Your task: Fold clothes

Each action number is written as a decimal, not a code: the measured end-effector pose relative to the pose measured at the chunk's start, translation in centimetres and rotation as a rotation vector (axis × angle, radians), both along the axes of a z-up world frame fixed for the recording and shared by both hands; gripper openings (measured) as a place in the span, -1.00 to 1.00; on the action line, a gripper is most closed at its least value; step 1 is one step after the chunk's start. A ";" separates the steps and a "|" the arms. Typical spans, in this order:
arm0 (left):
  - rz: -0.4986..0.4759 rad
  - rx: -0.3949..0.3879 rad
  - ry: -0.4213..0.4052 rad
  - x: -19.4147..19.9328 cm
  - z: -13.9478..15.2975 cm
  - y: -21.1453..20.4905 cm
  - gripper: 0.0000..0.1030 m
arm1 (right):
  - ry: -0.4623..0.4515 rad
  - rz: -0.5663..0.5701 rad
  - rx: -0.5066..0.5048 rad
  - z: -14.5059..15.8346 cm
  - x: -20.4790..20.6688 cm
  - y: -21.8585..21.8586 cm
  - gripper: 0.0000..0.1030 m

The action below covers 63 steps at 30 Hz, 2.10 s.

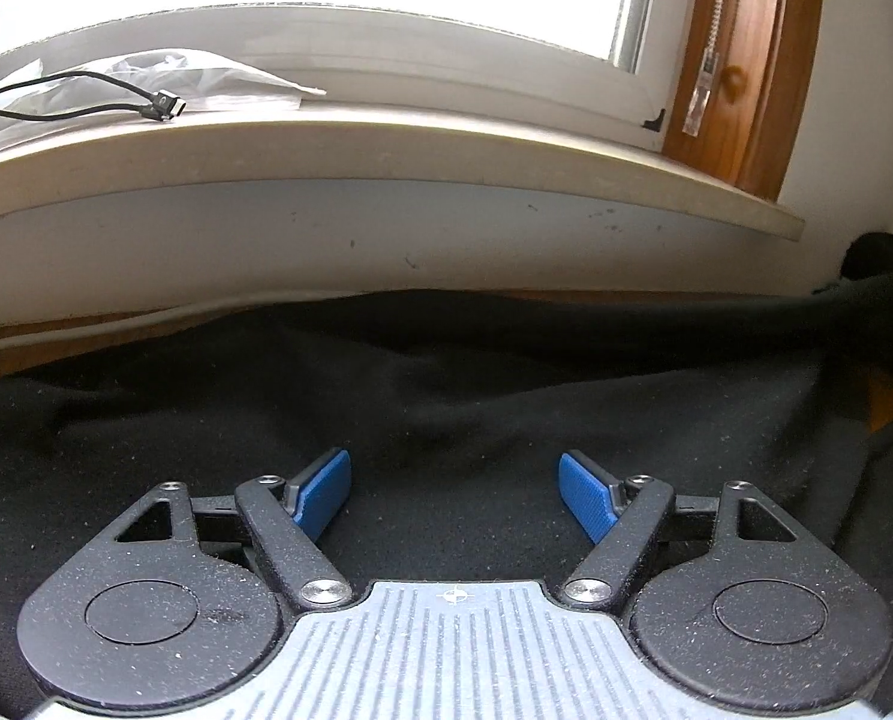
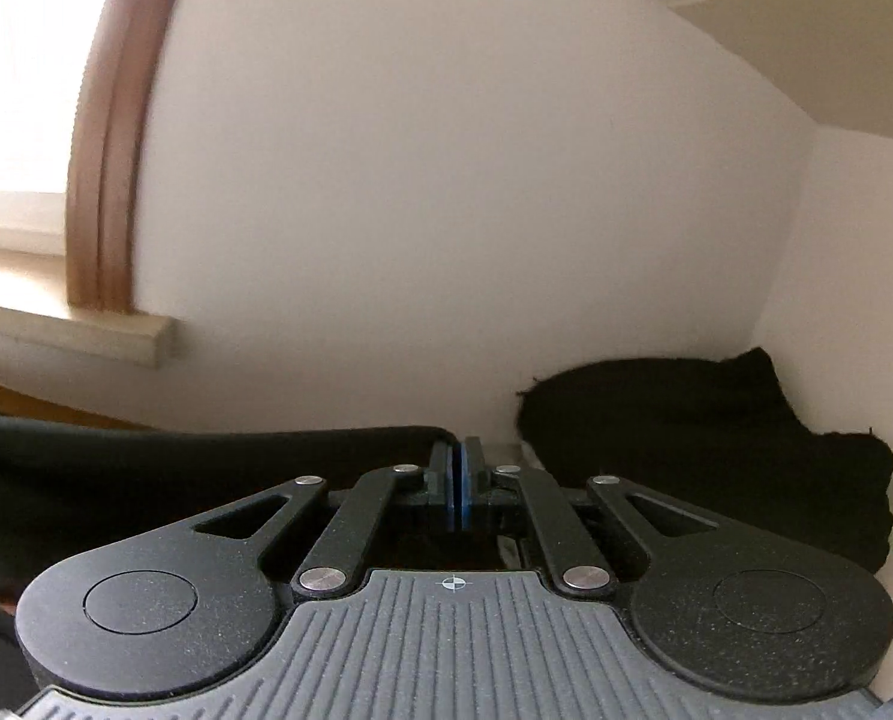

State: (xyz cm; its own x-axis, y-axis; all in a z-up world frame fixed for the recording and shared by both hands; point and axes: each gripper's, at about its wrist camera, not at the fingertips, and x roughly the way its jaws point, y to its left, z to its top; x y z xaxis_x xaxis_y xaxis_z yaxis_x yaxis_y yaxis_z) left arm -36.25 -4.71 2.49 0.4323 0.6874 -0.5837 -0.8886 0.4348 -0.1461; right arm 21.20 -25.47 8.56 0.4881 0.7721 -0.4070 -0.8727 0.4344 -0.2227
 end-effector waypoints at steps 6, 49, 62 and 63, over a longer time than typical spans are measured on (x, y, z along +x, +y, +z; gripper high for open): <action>-0.005 0.001 0.012 0.2 0.0 -0.1 0.57 | 0.046 0.004 -0.085 -3.9 0.2 -0.5 -0.69; -0.271 0.101 0.279 7.4 3.4 -3.3 0.33 | 0.194 0.275 -0.067 -8.1 -5.2 -0.7 0.11; -0.396 0.146 0.417 13.0 1.5 2.8 -0.55 | 0.243 0.338 -0.188 -8.0 -3.2 0.4 -0.06; -0.408 0.144 0.415 13.1 1.5 3.0 -0.72 | 0.264 0.339 -0.179 -7.9 -2.8 0.6 -0.60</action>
State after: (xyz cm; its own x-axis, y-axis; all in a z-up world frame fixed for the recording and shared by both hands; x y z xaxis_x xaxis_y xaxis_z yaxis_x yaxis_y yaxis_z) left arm -23.18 -1.70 3.99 0.4338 0.5986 -0.6734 -0.6160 0.7425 0.2633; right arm 18.44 -24.89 0.67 0.0821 0.7766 -0.6246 -0.9957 0.0902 -0.0187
